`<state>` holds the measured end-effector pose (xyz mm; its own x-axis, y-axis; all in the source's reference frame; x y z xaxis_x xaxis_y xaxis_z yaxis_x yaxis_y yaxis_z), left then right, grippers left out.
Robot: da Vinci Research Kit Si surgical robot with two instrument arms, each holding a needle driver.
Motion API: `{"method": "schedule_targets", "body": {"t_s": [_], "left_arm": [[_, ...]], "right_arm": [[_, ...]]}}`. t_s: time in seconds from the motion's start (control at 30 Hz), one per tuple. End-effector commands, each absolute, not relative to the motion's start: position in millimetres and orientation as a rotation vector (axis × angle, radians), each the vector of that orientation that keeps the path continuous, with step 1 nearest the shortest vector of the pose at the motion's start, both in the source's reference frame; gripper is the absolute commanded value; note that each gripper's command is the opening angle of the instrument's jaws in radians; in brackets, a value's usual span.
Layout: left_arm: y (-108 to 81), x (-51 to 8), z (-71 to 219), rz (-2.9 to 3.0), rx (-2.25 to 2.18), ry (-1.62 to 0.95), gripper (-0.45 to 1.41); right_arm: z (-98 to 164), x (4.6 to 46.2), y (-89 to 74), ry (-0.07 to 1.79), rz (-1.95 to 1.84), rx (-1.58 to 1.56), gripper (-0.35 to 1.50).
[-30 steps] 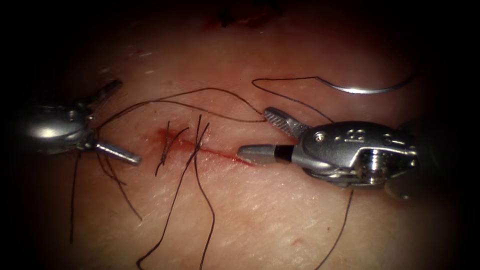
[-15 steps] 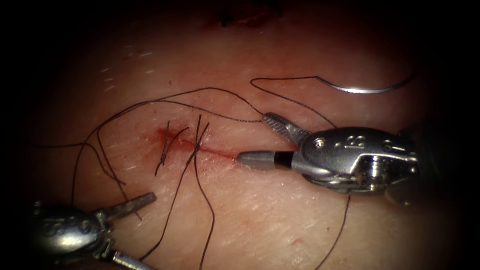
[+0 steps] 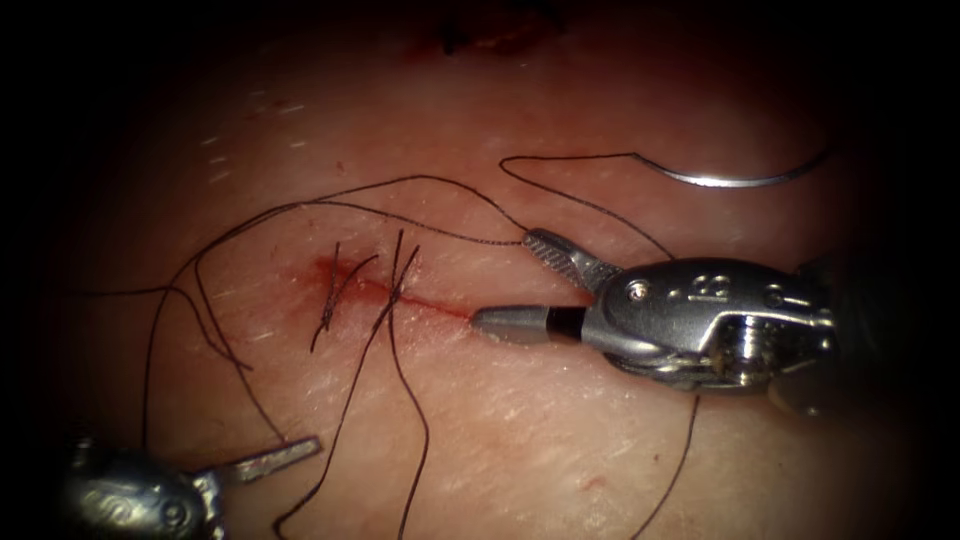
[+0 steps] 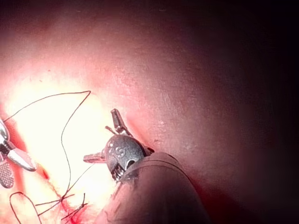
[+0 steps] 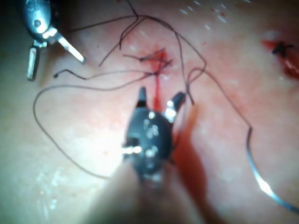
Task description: Wound Closure
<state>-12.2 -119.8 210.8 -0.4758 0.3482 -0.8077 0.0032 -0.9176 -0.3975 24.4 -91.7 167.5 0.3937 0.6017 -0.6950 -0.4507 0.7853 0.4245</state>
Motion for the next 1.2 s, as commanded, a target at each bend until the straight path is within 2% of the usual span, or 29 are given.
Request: {"method": "schedule_targets", "body": {"t_s": [0.03,0.3,0.4,0.5,0.6,0.63,0.67,0.7,0.73,0.9,1.2], "left_arm": [[-121.5,-13.2,211.4,2.517,-1.450,-0.523,1.06],[-123.2,-12.6,214.3,2.645,-1.331,-0.539,1.04],[-123.9,-12.3,214.7,2.663,-1.344,-0.561,0.99],[-123.9,-12.2,214.7,2.677,-1.351,-0.571,0.84],[-123.5,-12.1,214.7,2.678,-1.350,-0.578,0.46],[-123.3,-12.2,214.6,2.677,-1.351,-0.580,0.24],[-122.9,-12.1,214.3,2.685,-1.359,-0.581,-0.33],[-122.9,-12.1,214.3,2.685,-1.359,-0.581,-0.33],[-122.7,-12.0,214.2,2.678,-1.378,-0.577,-0.45],[-121.1,-11.1,212.8,2.635,-1.457,-0.415,-0.45],[-118.3,-9.2,211.1,2.593,-1.452,-0.305,-0.45]], "right_arm": [[167.5,25.2,-93.0,0.956,0.674,0.184,1.48],[167.4,25.3,-93.1,0.956,0.675,0.185,1.48],[167.4,25.2,-93.0,0.956,0.675,0.185,1.48],[167.5,25.2,-93.0,0.956,0.675,0.185,1.48],[167.5,25.2,-93.0,0.956,0.675,0.185,1.48],[167.5,25.2,-93.0,0.956,0.675,0.185,1.48],[167.5,25.2,-93.0,0.956,0.675,0.185,1.48],[167.5,25.2,-93.0,0.956,0.675,0.185,1.48],[167.5,25.2,-93.0,0.956,0.675,0.185,1.48],[167.4,25.0,-92.8,0.956,0.675,0.186,1.48],[167.0,24.9,-92.4,0.952,0.679,0.191,1.48]]}}
